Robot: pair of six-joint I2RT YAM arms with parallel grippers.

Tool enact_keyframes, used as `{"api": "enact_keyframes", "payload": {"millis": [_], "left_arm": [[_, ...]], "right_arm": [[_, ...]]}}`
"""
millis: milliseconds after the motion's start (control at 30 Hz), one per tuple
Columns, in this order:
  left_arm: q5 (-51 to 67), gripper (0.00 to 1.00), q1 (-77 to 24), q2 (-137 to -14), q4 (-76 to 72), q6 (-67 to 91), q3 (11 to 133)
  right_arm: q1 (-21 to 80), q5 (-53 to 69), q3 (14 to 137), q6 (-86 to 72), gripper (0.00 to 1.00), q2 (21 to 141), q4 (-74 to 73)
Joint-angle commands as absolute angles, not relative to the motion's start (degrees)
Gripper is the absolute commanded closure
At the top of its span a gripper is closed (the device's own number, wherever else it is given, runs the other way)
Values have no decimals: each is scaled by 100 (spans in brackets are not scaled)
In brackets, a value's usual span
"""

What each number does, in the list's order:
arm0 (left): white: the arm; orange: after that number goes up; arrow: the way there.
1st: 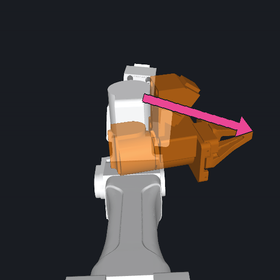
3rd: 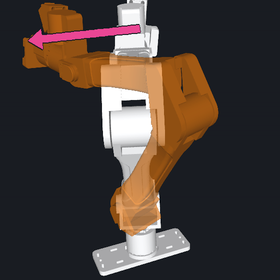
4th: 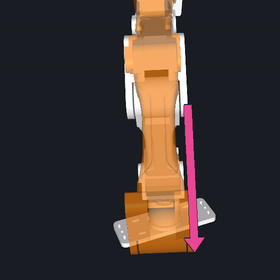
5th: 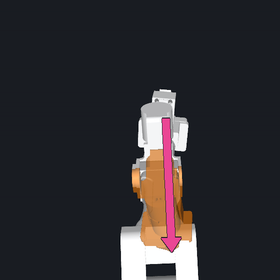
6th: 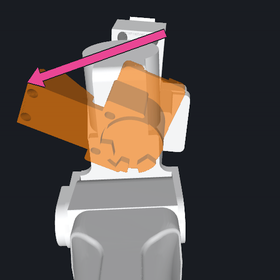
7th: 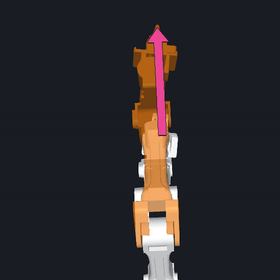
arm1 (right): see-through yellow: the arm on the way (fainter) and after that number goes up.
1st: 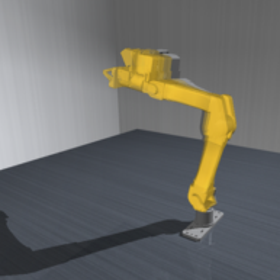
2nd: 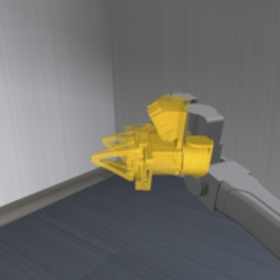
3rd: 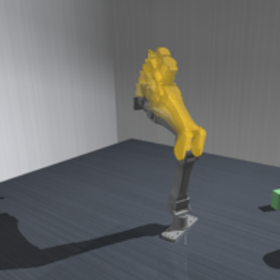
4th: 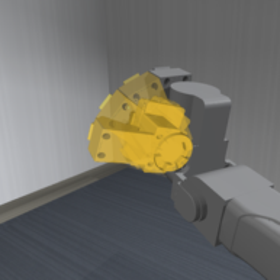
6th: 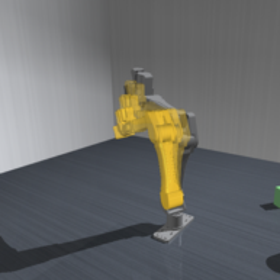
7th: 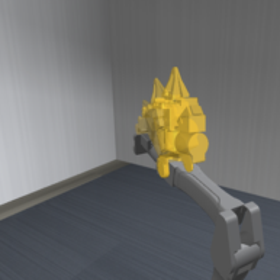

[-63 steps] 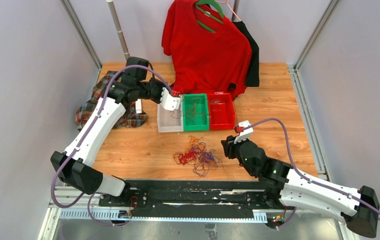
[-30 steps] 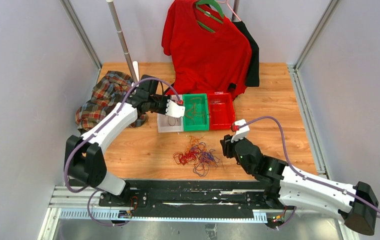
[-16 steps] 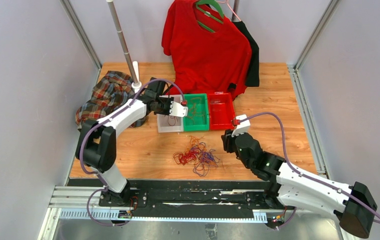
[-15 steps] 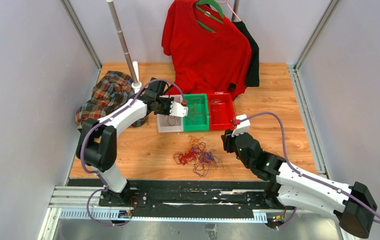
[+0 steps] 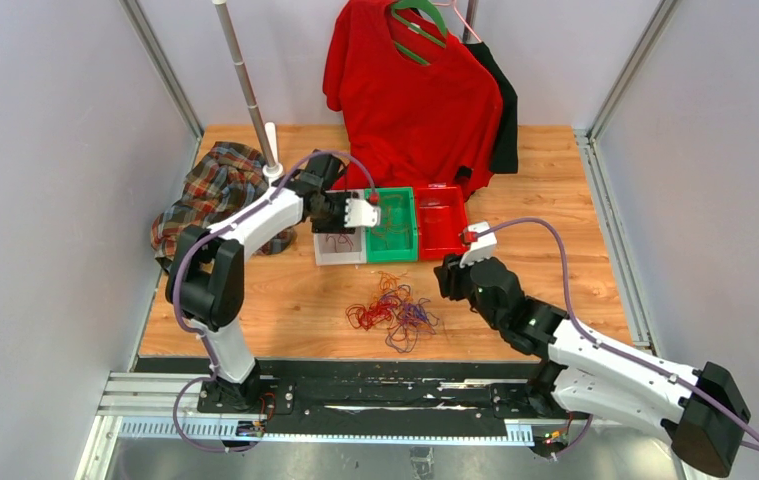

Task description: Untangle the cables

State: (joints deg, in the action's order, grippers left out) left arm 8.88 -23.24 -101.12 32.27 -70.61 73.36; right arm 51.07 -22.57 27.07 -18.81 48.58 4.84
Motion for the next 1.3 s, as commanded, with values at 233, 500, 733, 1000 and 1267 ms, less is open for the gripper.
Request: {"api": "enact_keyframes", "payload": {"millis": [233, 500, 733, 1000, 1267], "left_arm": [[2087, 2, -2306, -9023, 5113, -6246, 8224], [2190, 2, -2199, -8511, 5778, -5189, 8942], [2516, 2, -1879, -7812, 5774, -4265, 8914], [2713, 2, -1659, -7325, 5774, -4081, 8653], [2930, 8, -1626, -6831, 5774, -4167, 8127]], "right_arm": [[4856, -219, 3661, -1423, 36, 6265, 1067], [4862, 983, 4618, -1061, 28, 7873, 721], [4863, 728, 4994, -622, 31, 8840, 321], [4889, 342, 5435, -293, 62, 9398, 110], [4888, 295, 5537, -476, 99, 8749, 110]]}}
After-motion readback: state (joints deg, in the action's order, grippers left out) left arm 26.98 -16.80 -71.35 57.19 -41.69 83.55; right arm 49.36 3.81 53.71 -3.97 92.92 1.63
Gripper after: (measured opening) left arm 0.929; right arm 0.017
